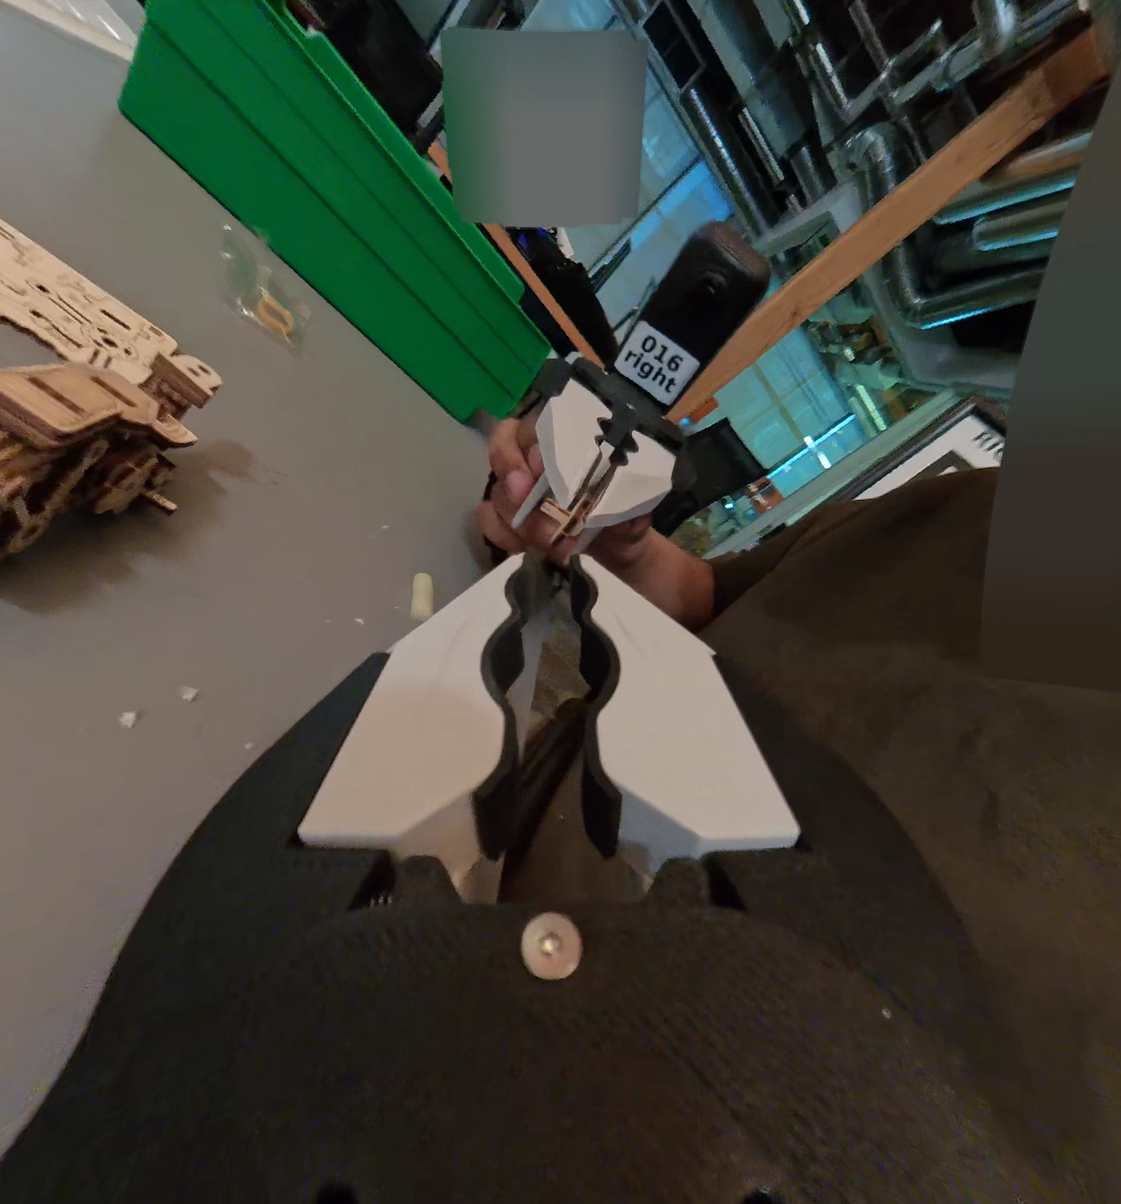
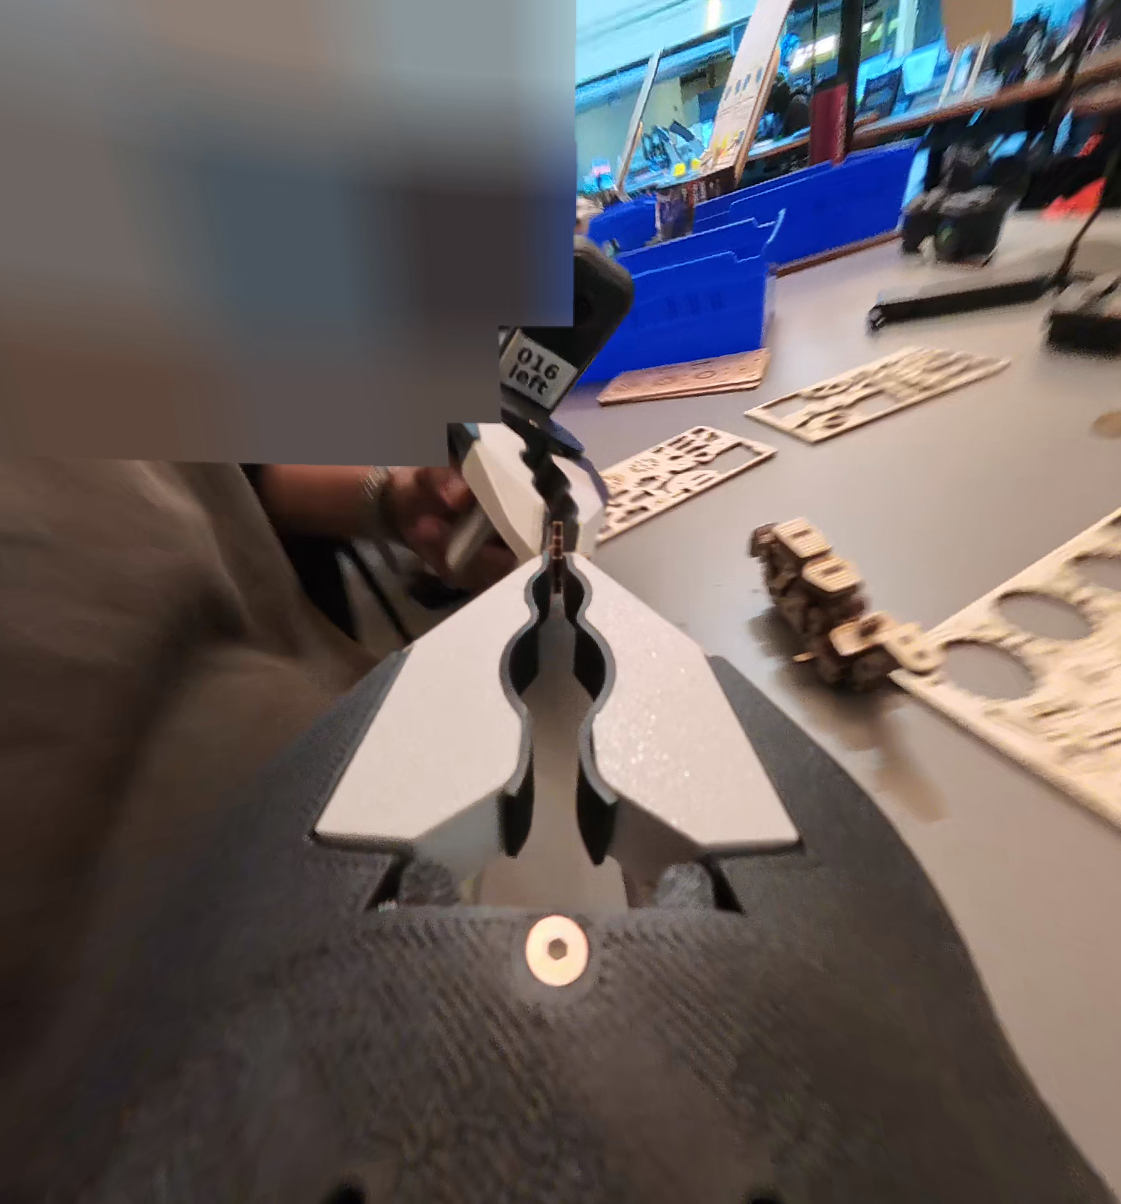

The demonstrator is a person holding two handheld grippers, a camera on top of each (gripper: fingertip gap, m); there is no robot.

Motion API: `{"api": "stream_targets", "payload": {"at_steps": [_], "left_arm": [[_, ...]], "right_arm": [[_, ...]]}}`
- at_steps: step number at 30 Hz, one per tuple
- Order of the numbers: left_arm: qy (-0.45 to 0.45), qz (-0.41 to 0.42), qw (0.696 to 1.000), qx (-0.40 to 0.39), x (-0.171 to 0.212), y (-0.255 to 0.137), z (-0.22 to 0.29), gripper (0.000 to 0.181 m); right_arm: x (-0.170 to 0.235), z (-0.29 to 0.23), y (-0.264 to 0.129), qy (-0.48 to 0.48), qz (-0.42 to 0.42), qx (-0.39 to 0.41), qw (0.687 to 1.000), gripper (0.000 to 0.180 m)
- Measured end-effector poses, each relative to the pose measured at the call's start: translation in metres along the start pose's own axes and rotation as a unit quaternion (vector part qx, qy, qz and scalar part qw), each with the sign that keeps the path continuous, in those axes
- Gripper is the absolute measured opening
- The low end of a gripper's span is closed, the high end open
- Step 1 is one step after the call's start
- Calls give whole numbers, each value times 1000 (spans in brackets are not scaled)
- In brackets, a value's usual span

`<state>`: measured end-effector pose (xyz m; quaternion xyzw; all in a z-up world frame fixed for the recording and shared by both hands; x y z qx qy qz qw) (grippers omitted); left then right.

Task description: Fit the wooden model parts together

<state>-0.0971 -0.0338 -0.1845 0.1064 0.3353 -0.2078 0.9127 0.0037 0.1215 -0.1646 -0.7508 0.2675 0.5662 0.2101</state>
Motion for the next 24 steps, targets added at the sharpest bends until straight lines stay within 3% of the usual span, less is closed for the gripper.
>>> {"api": "stream_targets", "payload": {"at_steps": [5,12,18,24], "left_arm": [[-71,6,996,48,0,-2,-3,7],[-130,5,987,93,1,-3,-3,20],[-128,-12,984,123,3,0,3,16],[-113,-11,985,129,1,-1,6,11]], "right_arm": [[-1,-13,0,-191,-20,18,981,1],[1,-25,3,-331,7,-4,944,1],[4,-29,5,-364,6,-25,931,1],[3,-28,6,-339,21,-33,940,1]]}}
Point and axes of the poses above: each gripper's, where its closed fingertips meet, y out along the fingers, x out of its underside, z = x × y across the jaws, the point moved 9 cm from there along -y, back along the fingers, and after that the axes turned 4 degrees about z, right-handed, at the moved point
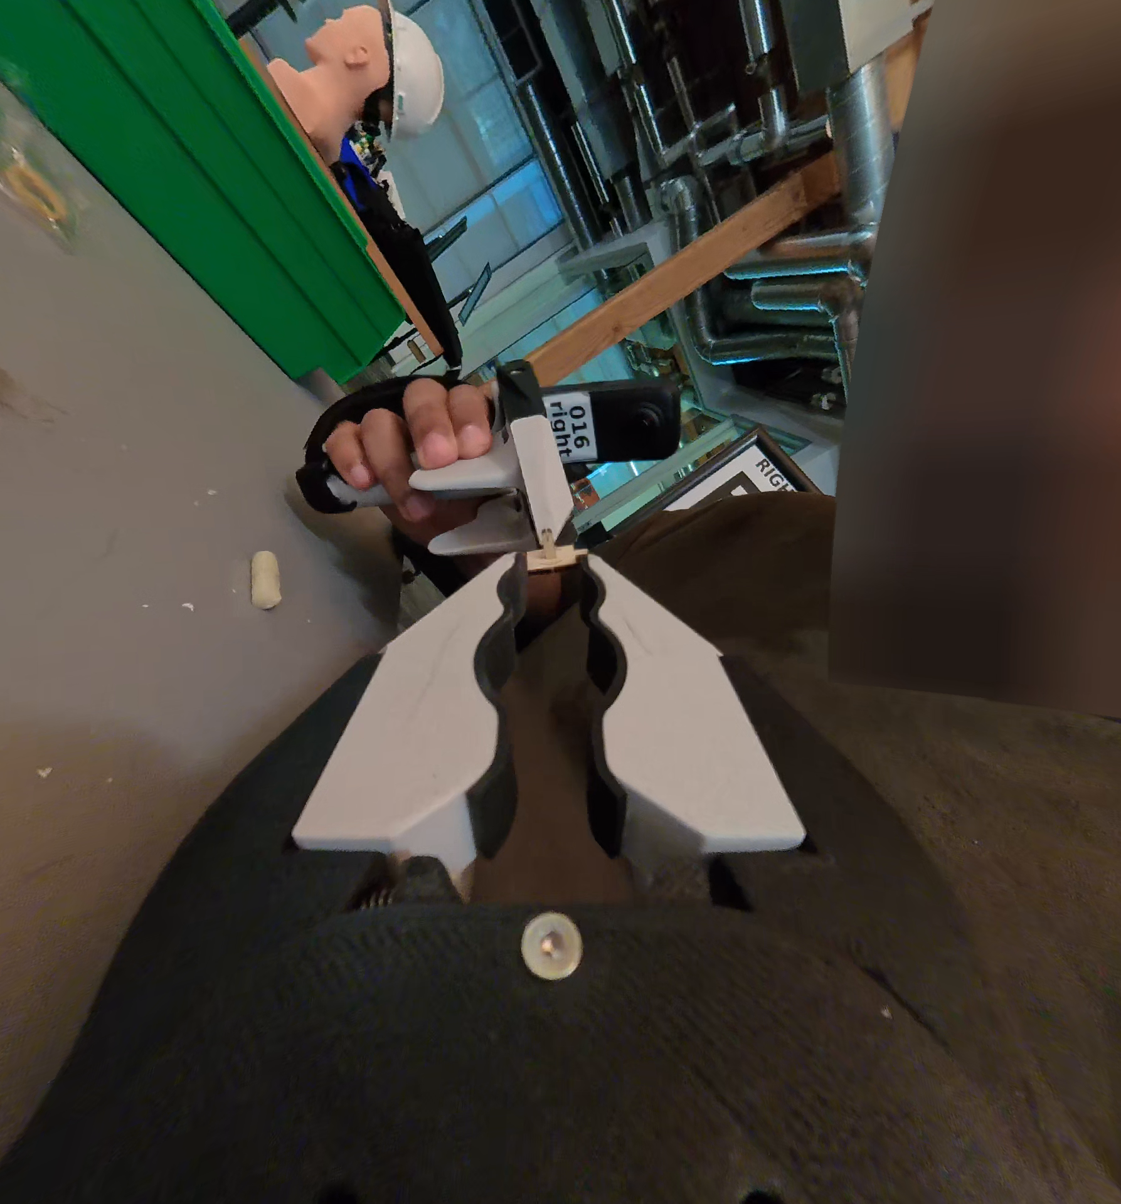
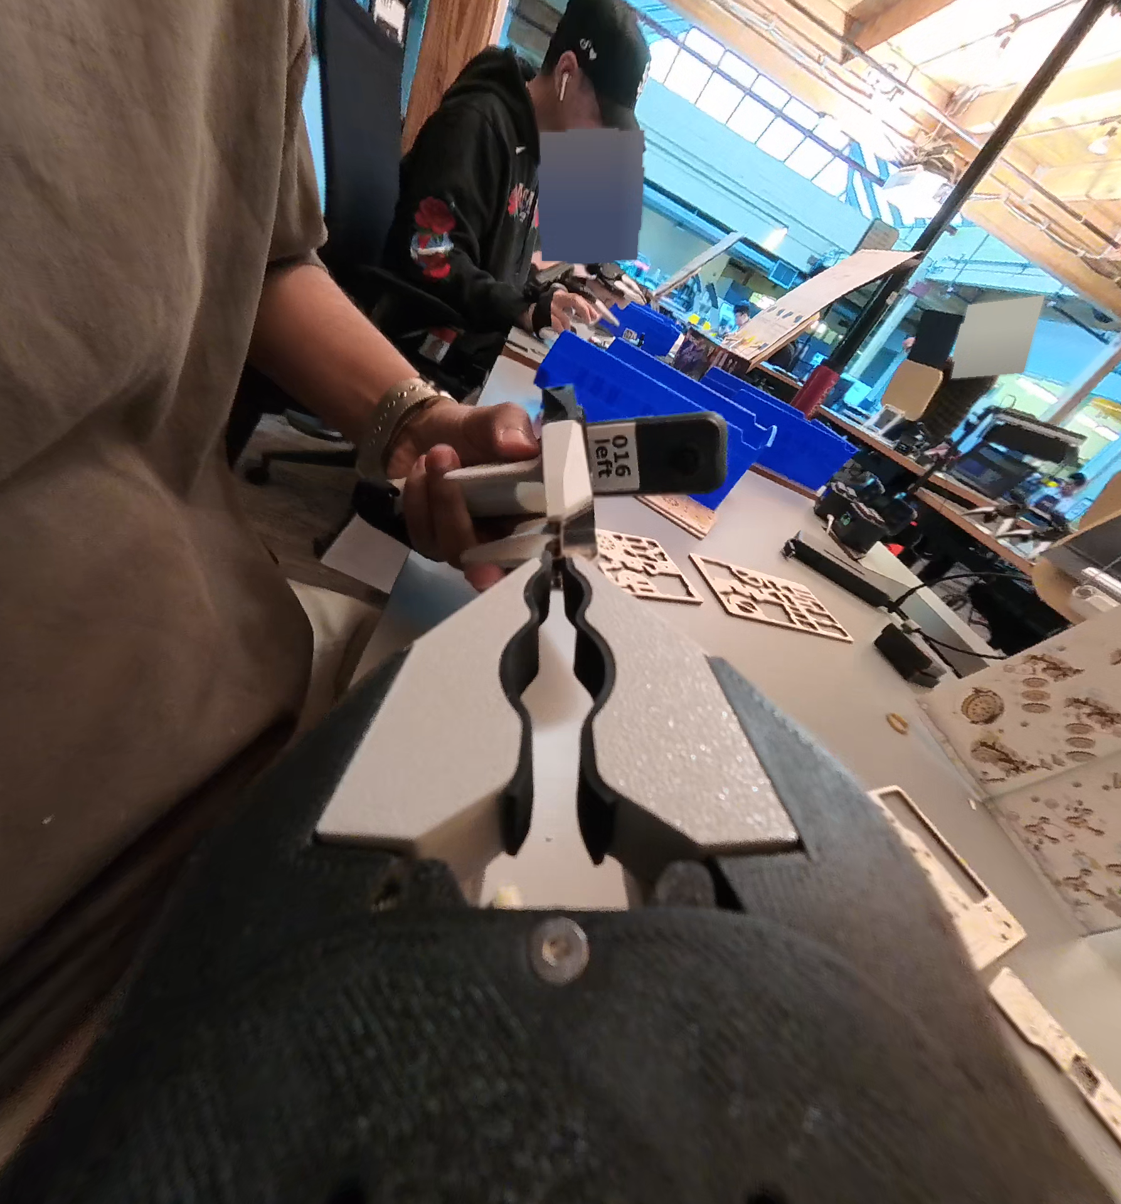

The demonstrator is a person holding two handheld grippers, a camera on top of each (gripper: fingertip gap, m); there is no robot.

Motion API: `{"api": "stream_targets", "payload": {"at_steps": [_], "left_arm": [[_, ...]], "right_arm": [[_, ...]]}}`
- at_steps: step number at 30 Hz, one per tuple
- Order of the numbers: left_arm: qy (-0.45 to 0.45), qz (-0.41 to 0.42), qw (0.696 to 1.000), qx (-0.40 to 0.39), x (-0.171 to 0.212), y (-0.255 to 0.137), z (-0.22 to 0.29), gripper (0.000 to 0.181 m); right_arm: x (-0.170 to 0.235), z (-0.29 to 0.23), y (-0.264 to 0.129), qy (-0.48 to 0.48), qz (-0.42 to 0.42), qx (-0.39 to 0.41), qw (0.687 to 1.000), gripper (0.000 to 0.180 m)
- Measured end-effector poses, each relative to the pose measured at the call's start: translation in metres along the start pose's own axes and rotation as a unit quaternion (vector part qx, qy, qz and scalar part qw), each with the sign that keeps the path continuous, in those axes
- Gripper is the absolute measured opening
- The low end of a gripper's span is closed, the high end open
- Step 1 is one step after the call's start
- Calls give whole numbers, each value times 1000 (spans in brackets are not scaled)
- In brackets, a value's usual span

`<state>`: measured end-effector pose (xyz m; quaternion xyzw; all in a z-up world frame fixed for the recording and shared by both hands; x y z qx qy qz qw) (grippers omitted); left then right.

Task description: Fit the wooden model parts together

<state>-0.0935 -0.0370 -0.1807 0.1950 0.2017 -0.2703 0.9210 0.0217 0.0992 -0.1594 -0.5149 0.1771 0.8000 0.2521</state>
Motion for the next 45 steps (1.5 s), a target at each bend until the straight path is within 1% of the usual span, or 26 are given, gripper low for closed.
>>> {"api": "stream_targets", "payload": {"at_steps": [3,7,10,12,14,15,17,19,21,23,26,28,32,35,42,44,45], "left_arm": [[9,2,1000,-1,0,0,1,11],[17,12,1000,-6,-2,-1,1,12],[41,27,999,-20,-5,-3,2,12],[68,40,996,-34,-7,-5,3,12],[100,48,993,-49,-9,-6,5,12],[116,50,990,-55,-9,-6,7,12],[146,52,986,-63,-9,-5,10,12],[167,52,982,-65,-9,-4,13,12],[182,50,980,-68,-8,-3,14,12],[191,47,978,-70,-7,-2,15,12],[196,42,977,-76,-6,-1,14,12],[196,42,977,-76,-6,0,14,12],[196,43,977,-73,-5,1,15,12],[197,41,977,-71,-5,1,15,12],[190,37,978,-74,-4,2,14,13],[186,33,978,-85,-4,2,12,16],[182,30,979,-93,-4,2,10,22]], "right_arm": [[1,2,0,26,11,2,1000,1],[2,3,0,37,10,9,999,3],[3,5,-1,60,13,24,998,19],[4,11,-3,113,18,56,992,31],[5,19,-6,219,12,94,971,37],[5,22,-6,278,10,94,956,37],[7,25,-5,373,27,64,925,29],[10,25,-4,423,58,39,903,6],[11,26,-3,450,79,35,889,5],[11,27,-3,455,87,34,886,6],[11,25,-2,452,76,30,888,13],[11,24,-1,448,72,25,891,10],[11,22,1,442,59,20,895,9],[11,21,2,446,65,9,893,2],[11,21,1,444,63,5,894,1],[12,23,-1,441,58,7,896,1],[12,25,-3,437,53,12,898,0]]}}
Point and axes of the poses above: each gripper's, where its closed fingertips meet, y out along the fingers, x out of its underside, z = x × y across the jaws, the point moved 9 cm from there along -y, back along the fingers, and after that the axes turned 4 degrees about z, right-handed, at the moved point
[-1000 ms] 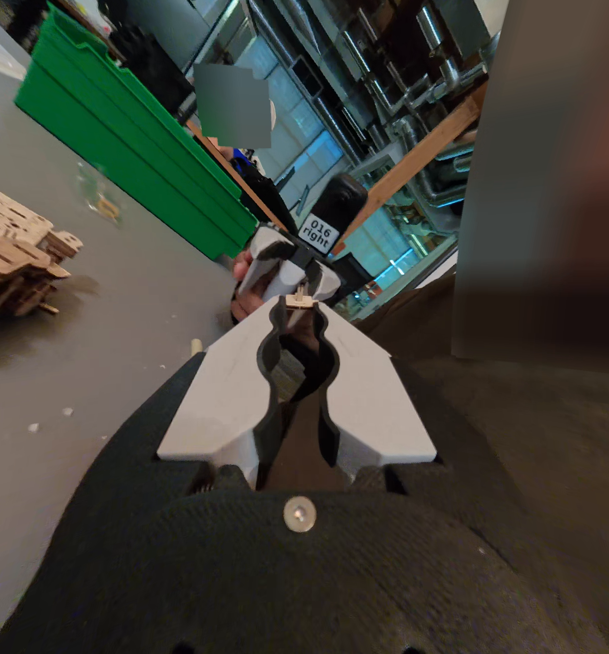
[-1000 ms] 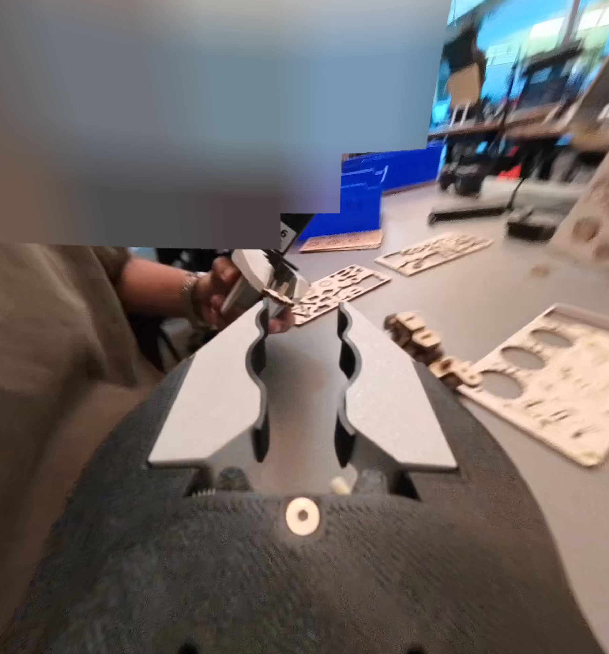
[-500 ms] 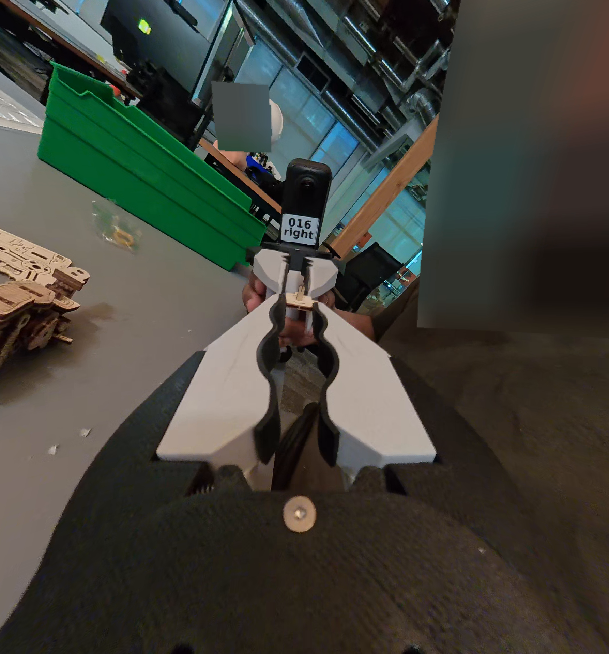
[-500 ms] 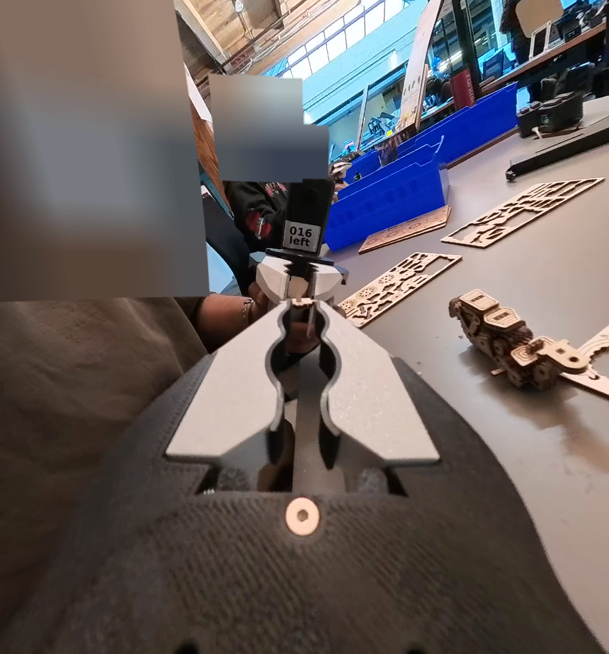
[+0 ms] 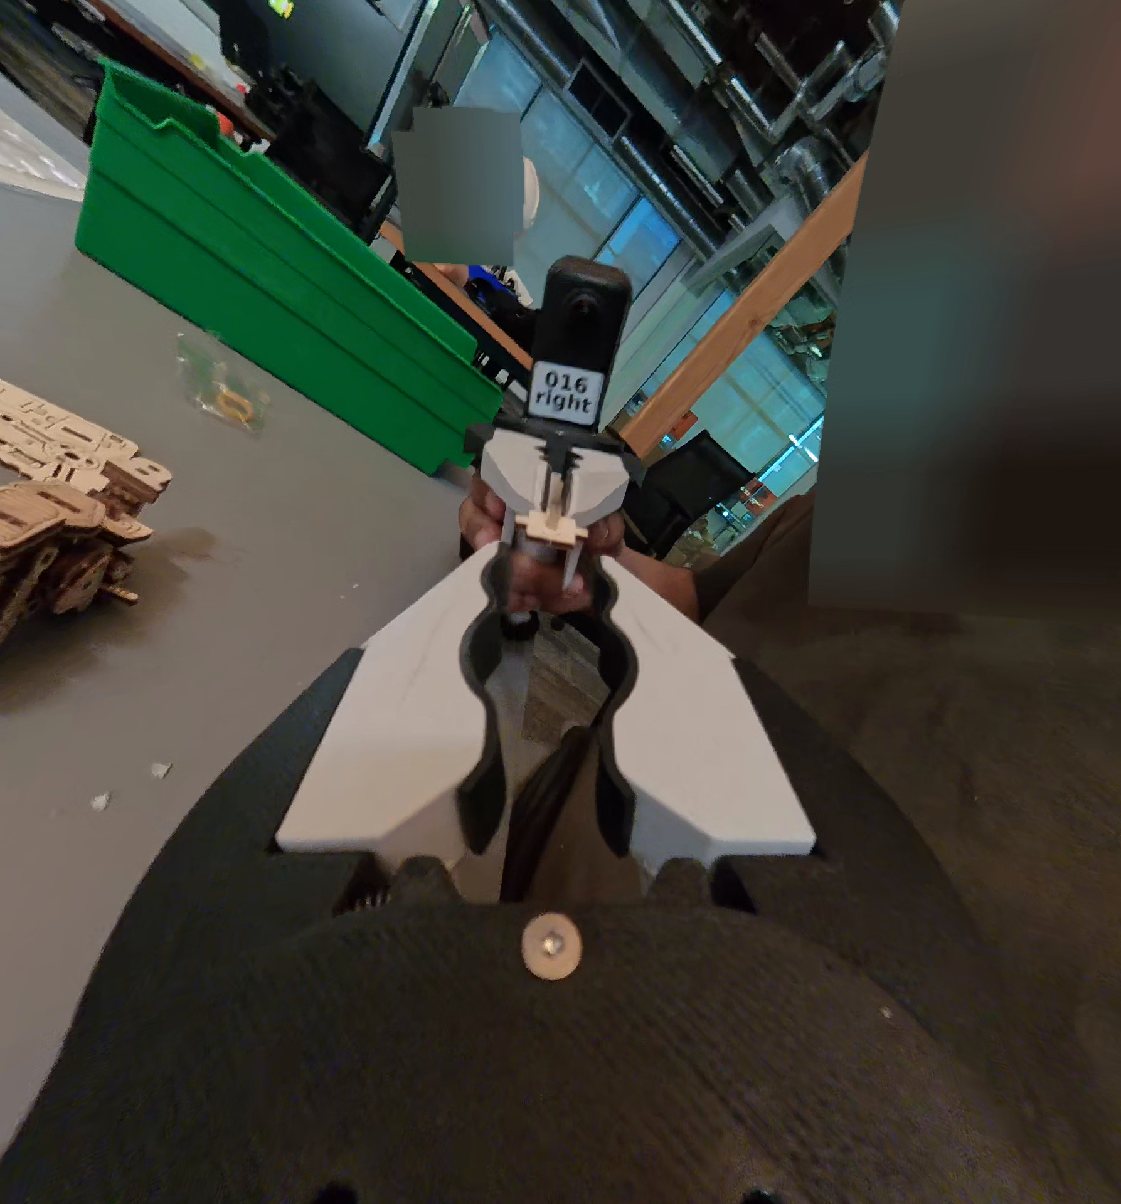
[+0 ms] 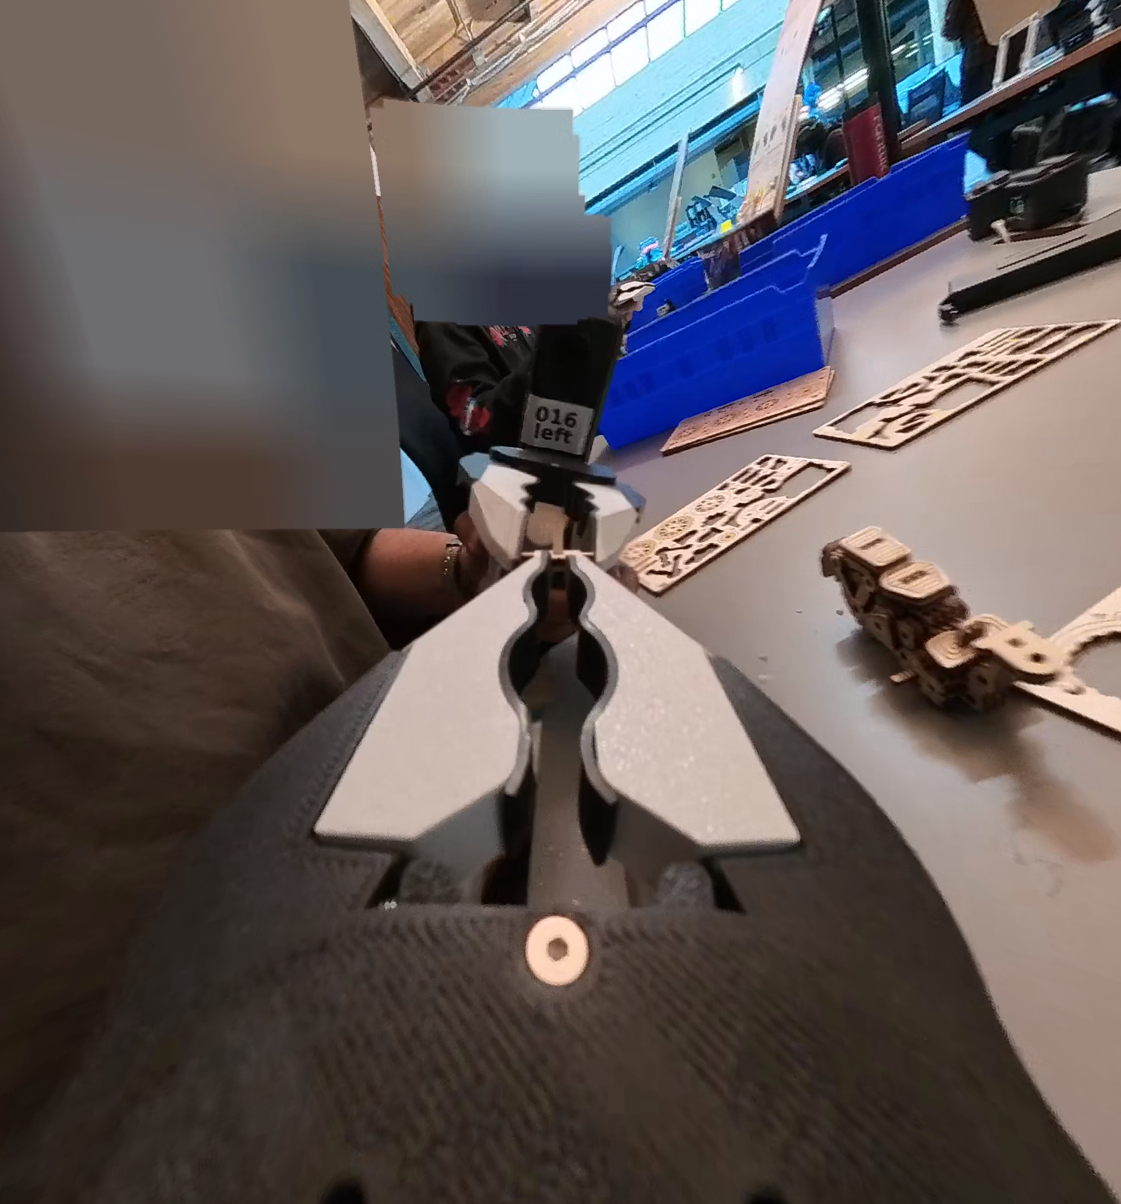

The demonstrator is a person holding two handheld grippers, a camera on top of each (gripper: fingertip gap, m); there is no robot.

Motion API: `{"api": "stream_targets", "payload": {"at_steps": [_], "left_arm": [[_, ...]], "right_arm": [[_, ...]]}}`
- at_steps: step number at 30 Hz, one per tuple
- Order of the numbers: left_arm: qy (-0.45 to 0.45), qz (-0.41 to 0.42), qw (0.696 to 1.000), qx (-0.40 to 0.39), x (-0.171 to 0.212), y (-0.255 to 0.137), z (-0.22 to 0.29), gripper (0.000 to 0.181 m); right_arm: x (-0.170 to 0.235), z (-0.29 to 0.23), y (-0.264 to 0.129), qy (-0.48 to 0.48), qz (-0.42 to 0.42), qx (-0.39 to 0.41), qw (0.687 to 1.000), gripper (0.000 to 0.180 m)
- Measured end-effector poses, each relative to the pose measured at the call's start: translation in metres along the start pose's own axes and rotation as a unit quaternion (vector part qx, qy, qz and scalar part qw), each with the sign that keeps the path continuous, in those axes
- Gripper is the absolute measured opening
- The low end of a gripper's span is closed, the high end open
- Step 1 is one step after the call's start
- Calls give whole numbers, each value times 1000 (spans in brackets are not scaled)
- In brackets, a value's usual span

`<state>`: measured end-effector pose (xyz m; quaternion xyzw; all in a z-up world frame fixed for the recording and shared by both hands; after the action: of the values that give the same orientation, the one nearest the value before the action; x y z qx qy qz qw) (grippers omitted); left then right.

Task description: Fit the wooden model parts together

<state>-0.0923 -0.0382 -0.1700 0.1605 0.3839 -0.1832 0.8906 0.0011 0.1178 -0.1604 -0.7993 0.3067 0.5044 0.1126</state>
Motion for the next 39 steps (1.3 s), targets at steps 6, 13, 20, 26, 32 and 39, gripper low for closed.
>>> {"api": "stream_targets", "payload": {"at_steps": [6,13,20,26,32,39], "left_arm": [[-17,-39,999,-14,6,4,-5,36],[-22,-63,998,-16,10,7,-6,36],[-30,-62,997,-17,9,5,-9,35],[-35,-65,997,-14,9,6,-9,35],[-39,-59,997,-16,8,5,-11,34],[-28,-56,998,-19,8,5,-10,33]], "right_arm": [[-21,27,-47,-121,-135,191,965,2],[-5,55,-83,-113,-344,327,873,2],[2,61,-77,-114,-354,324,870,12],[5,62,-75,-111,-353,321,872,19],[-10,53,-70,-139,-264,297,907,20],[-10,23,-31,-195,-147,201,949,13]]}}
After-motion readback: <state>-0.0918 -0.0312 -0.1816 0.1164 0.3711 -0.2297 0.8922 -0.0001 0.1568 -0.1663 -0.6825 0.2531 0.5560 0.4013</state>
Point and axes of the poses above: each gripper's, where its closed fingertips meet, y out along the fingers, x out of its underside, z = x × y across the jaws, the point moved 9 cm from there along -y, back along the fingers, and after that the axes turned 4 degrees about z, right-handed, at the moved point
